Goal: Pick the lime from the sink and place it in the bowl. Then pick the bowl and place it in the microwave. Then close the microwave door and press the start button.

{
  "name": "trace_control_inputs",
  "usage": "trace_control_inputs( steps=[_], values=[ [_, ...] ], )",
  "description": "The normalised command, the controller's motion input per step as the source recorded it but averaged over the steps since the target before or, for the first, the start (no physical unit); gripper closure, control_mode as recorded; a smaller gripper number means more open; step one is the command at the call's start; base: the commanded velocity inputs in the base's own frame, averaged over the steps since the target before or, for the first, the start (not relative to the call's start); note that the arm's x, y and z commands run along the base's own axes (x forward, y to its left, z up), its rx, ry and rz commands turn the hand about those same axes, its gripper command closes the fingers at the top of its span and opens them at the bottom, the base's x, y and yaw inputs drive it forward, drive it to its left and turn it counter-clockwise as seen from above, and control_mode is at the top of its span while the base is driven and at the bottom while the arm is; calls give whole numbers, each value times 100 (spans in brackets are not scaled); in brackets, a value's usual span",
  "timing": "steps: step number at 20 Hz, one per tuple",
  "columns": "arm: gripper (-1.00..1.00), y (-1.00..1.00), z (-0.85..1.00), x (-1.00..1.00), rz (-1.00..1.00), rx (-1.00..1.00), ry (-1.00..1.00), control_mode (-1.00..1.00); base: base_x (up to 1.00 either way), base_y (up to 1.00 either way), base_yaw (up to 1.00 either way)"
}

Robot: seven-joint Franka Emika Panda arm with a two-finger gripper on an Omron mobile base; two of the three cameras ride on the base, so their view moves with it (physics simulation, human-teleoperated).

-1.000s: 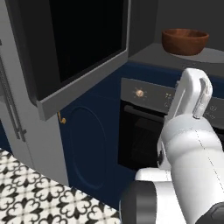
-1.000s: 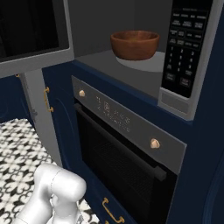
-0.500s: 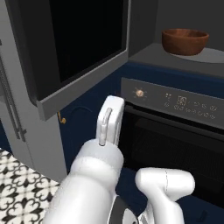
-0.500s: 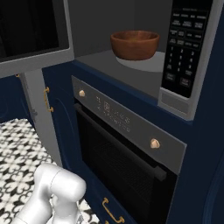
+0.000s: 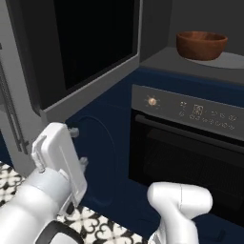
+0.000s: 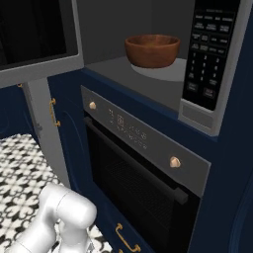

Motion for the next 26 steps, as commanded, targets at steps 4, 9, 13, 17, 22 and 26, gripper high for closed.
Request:
trace_control_inputs(
  steps=[4,9,13,17,22,26],
  values=[
    [-100,100,-51,42,-5,0,0,-100,0,0,0],
    [-100,95,-44,56,-5,2,0,-100,0,0,0],
    [-100,83,-13,71,-2,0,-1,-100,0,0,0],
    [-100,53,0,85,-2,0,-1,-100,0,0,0],
    [-100,47,-20,91,-1,0,0,-100,0,0,0],
    [-100,29,-11,69,-3,0,0,-100,0,0,0]
  ],
)
